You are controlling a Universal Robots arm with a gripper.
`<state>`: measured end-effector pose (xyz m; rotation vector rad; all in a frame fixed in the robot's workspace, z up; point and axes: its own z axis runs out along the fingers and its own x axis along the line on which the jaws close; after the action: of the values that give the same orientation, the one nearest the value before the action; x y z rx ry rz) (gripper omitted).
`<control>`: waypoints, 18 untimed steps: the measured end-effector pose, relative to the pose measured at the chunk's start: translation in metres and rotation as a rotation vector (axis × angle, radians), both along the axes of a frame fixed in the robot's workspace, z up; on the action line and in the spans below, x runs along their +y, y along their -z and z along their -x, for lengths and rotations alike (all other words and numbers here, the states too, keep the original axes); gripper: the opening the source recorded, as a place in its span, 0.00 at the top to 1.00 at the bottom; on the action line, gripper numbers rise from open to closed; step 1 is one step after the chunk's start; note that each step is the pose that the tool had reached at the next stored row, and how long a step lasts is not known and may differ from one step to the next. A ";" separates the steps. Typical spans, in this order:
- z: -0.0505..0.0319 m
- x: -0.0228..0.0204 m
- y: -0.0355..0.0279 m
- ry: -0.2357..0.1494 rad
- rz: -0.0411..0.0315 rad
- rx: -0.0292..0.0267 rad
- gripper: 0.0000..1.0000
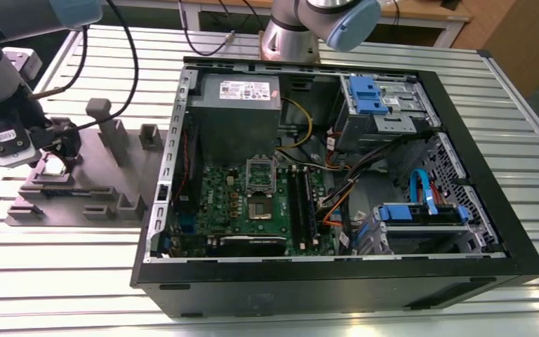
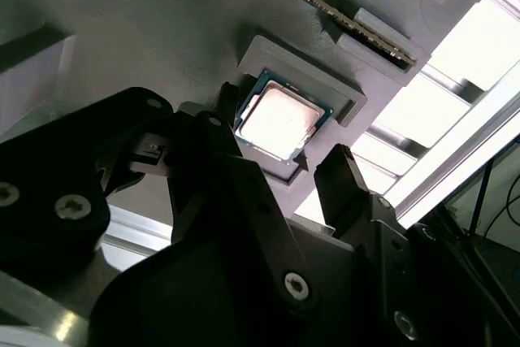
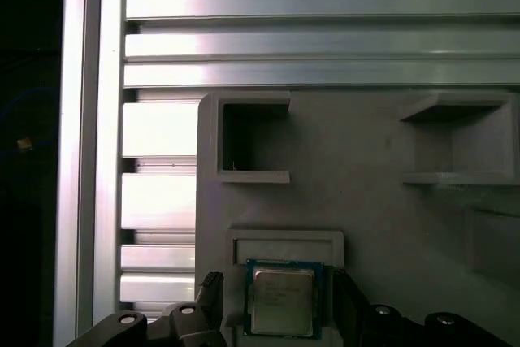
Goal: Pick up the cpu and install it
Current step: 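Pick up the cpu and move it towards the insertion slot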
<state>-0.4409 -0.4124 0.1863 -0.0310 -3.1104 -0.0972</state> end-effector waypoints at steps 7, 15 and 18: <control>-0.0010 -0.0006 0.0021 0.000 0.0011 -0.0001 0.35; -0.0028 -0.0006 0.0056 0.000 0.0052 -0.0001 0.35; -0.0028 -0.0006 0.0067 0.000 0.0053 -0.0002 0.35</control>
<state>-0.4381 -0.4129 0.1796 -0.0312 -3.1108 -0.0890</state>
